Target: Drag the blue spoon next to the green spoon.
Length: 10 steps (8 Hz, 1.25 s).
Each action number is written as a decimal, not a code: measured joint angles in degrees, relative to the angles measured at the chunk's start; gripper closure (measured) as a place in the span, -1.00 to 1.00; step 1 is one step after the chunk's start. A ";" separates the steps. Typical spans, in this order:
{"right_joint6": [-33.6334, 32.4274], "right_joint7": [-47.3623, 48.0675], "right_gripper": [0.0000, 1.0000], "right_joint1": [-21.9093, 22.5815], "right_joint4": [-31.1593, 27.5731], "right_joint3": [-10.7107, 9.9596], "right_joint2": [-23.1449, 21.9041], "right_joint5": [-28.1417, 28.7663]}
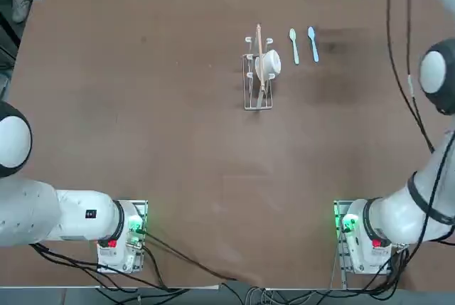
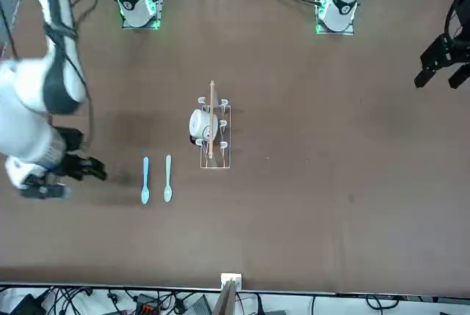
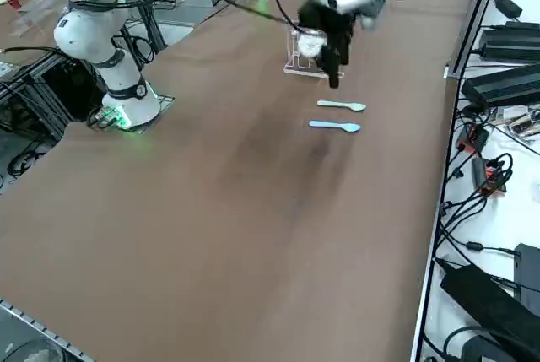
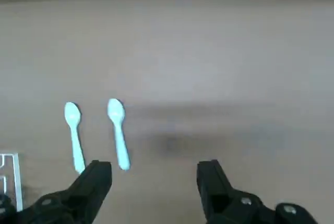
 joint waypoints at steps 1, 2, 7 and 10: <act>-3.85 0.00 -1.00 -0.06 0.11 -2.65 -3.82 -0.33; -7.79 -0.03 -1.00 -0.14 0.09 -5.14 -7.35 -0.37; -21.78 -0.08 -1.00 -3.16 -0.62 -3.47 -16.03 -3.18; -20.97 0.28 -1.00 -15.12 -5.35 9.99 -18.24 -3.75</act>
